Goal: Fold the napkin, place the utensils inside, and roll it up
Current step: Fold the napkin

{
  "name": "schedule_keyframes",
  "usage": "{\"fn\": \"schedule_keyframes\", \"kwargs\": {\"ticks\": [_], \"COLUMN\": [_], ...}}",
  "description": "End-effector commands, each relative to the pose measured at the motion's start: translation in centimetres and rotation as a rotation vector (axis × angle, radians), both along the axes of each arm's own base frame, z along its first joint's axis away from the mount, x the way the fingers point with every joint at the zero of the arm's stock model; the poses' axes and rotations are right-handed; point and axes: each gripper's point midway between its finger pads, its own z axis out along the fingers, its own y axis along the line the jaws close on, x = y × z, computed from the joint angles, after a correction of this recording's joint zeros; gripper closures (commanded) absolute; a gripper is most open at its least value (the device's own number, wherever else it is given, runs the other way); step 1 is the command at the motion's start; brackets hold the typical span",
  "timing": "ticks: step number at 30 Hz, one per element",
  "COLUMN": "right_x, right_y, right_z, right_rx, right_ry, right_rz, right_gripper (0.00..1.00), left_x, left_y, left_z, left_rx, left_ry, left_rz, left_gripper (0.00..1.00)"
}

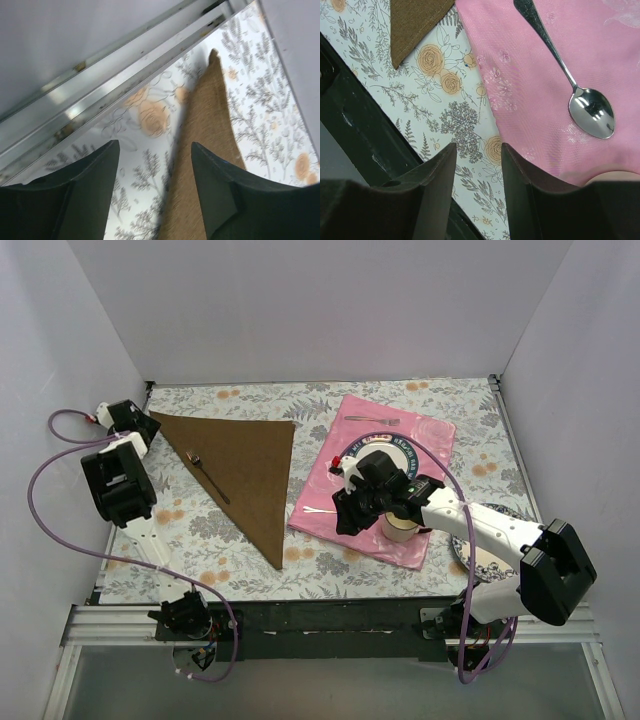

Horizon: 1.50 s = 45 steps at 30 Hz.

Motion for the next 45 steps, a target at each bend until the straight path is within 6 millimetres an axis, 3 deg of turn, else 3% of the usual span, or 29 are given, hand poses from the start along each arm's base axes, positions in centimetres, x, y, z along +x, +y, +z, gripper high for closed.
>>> {"fn": "schedule_keyframes", "kwargs": {"ticks": [1, 6, 17, 20, 22, 28, 33, 37, 40, 45], "right_x": [0.8, 0.8, 0.4, 0.3, 0.3, 0.0, -0.1, -0.2, -0.3, -0.5], "right_y": [0.8, 0.6, 0.6, 0.4, 0.3, 0.4, 0.5, 0.6, 0.5, 0.2], "right_z": [1.6, 1.3, 1.1, 1.1, 1.0, 1.0, 1.1, 1.6, 1.9, 2.7], "right_rx": [0.038, 0.025, 0.021, 0.016, 0.011, 0.016, 0.028, 0.049, 0.061, 0.087], "right_ry": [-0.023, -0.018, 0.007, 0.012, 0.014, 0.027, 0.035, 0.028, 0.022, 0.002], "right_rz": [-0.006, -0.012, -0.005, -0.005, -0.007, -0.009, -0.008, -0.014, -0.020, -0.028], "right_gripper": [0.50, 0.50, 0.50, 0.50, 0.50, 0.50, 0.50, 0.50, 0.50, 0.50], "left_x": [2.8, 4.3, 7.2, 7.5, 7.7, 8.5, 8.9, 8.7, 7.9, 6.2], "left_y": [0.4, 0.9, 2.5, 2.6, 2.6, 2.7, 1.7, 0.7, -0.2, -3.4], "left_z": [2.4, 2.0, -0.7, -1.0, -1.0, 1.9, 6.1, 10.4, 12.2, 13.2], "left_rx": [-0.003, -0.011, -0.035, -0.035, -0.024, 0.048, 0.080, 0.106, 0.111, 0.091], "left_ry": [-0.116, -0.179, -0.148, -0.156, -0.164, -0.209, -0.276, -0.327, -0.338, -0.308], "left_rz": [-0.020, -0.037, -0.010, -0.012, -0.025, -0.083, -0.140, -0.158, -0.163, -0.191], "left_gripper": [0.43, 0.49, 0.49, 0.55, 0.64, 0.86, 0.93, 0.94, 0.94, 0.98]}}
